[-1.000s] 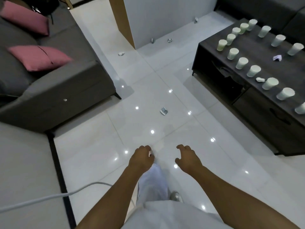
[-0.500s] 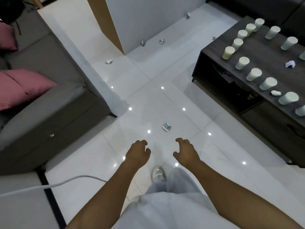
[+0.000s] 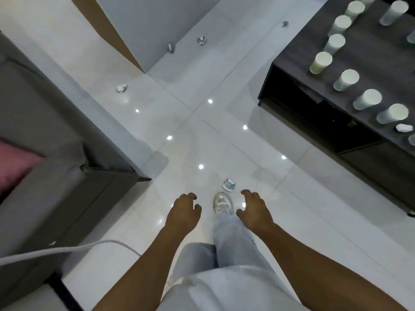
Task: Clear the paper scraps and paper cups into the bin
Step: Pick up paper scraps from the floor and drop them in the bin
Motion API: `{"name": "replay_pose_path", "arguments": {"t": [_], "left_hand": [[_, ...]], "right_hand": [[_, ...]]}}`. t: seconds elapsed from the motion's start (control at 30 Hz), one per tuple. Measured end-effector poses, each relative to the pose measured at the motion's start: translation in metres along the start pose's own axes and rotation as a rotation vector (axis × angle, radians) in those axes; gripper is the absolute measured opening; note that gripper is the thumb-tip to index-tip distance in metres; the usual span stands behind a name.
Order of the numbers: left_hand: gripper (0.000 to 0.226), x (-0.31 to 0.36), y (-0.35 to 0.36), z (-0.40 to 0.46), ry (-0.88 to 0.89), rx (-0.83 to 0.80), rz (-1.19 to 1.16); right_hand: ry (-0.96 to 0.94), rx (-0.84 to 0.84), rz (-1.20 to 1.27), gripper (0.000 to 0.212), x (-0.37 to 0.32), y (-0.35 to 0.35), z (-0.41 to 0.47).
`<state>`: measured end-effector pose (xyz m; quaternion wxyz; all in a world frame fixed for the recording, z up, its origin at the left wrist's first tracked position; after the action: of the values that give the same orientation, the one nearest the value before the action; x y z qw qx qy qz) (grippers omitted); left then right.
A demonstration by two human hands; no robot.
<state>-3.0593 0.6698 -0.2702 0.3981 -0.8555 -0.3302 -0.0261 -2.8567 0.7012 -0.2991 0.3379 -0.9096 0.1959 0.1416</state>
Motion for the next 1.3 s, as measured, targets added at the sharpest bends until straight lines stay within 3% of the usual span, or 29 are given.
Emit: {"name": "replay_pose_path", "arguments": {"t": [0.2,0.37,0.67,0.87,1.07,1.2,1.3], "left_hand": [[0.037,0.014,-0.014,0.102,0.006,-0.062,-0.015],[0.037,0.003,0.013,0.191,0.031,-0.099,-0.015],[0.036,-0.084,0.165,0.396,0.107,-0.212,0.076],[0.033,-0.134,0.251,0.499,0.062,-0.150,-0.007],[0.035,-0.155,0.307,0.546,0.197,-0.258,0.054],[0.035,-0.160,0.314,0.551,0.175,-0.290,0.052],[0.034,-0.157,0.299,0.537,0.145,-0.334,0.003]], "right_hand": [[0.069,-0.004,0.012,0.057,-0.014,-0.012,0.083],[0.122,-0.024,-0.007,0.060,-0.003,0.025,0.168],[0.225,-0.076,-0.013,0.060,0.080,0.183,0.365],[0.236,-0.043,-0.070,0.060,0.130,0.272,0.471],[0.323,0.020,-0.121,0.066,0.161,0.330,0.516],[0.335,0.115,-0.083,0.058,0.161,0.346,0.512],[0.263,0.108,-0.005,0.069,0.139,0.338,0.502]]}}
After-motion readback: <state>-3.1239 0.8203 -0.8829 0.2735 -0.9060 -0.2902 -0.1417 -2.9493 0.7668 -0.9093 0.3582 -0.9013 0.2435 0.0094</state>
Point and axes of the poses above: each hand's wrist, its own z-axis towards the middle knuckle, its own y-axis out of the palm, x = y × z, the point moved 2 cm from there along z, towards the middle knuckle
